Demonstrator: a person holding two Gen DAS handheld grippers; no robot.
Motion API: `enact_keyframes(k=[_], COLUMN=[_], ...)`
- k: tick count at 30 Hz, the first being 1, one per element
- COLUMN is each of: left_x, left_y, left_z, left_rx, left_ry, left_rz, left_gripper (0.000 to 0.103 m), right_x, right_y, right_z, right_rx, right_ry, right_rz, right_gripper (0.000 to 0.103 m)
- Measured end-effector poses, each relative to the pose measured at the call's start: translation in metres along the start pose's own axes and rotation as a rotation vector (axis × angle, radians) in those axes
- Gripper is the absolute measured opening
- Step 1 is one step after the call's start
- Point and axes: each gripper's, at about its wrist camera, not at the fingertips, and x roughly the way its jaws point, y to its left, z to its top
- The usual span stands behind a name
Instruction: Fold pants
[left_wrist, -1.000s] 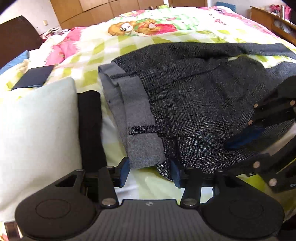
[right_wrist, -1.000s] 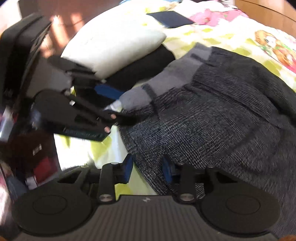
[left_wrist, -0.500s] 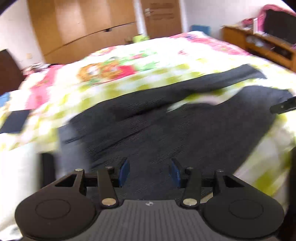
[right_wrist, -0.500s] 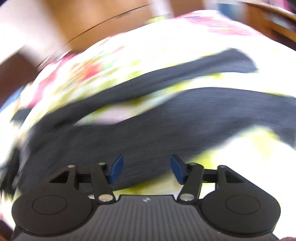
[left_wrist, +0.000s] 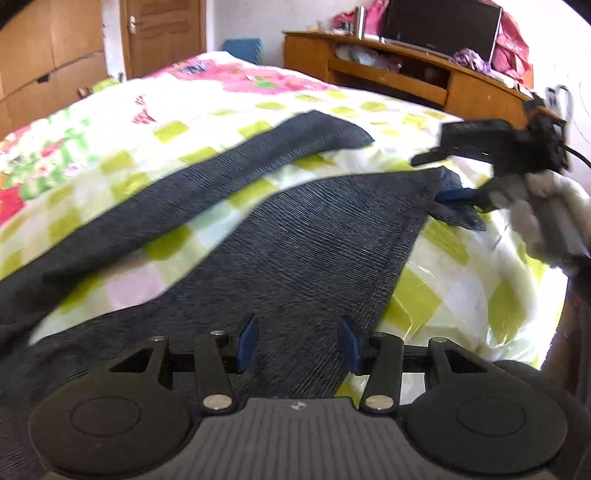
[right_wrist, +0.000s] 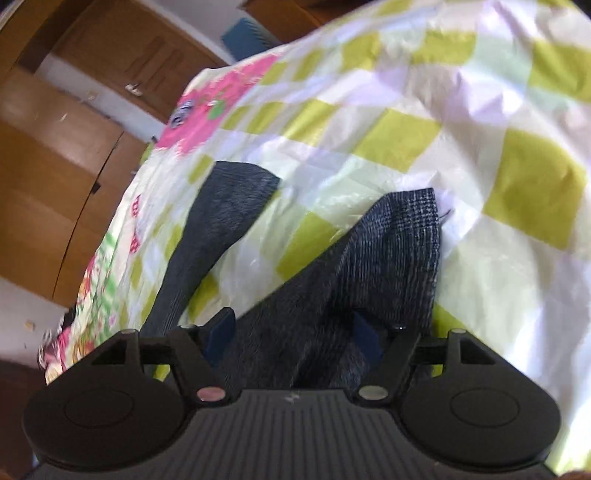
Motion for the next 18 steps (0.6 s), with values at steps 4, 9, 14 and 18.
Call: enact_keyframes(k=[4,9,14,18], left_x=[0.014,0.028,0.025,0.034], left_y=[-0.007,-0.016,-0.024,-0.033], left_z=[0.001,0.012,0.011,0.004], left_rx=[0.009,0.009,0.013,0.027], left_ry=[0.040,0.029,0.002,0.035], left_rz=[-0.004,-0.004,-0.027,-0.047], left_gripper=[0.060,0.060,0.061,0.061], right_x=[0.013,-0.036,-0.125,-0.110], right_y=[-0.003,0.031,0.040,-0.017], right_z=[0.029,0.044,0.015,0.001], right_rx=[0.058,-0.049,-0.209,-0.161], right_ry=[-0.019,-0.090,-0.309,-0.227], right_rz=[0.018,0.173,0.303,0.099], right_gripper=[0.015,0.007,0.006,0.011])
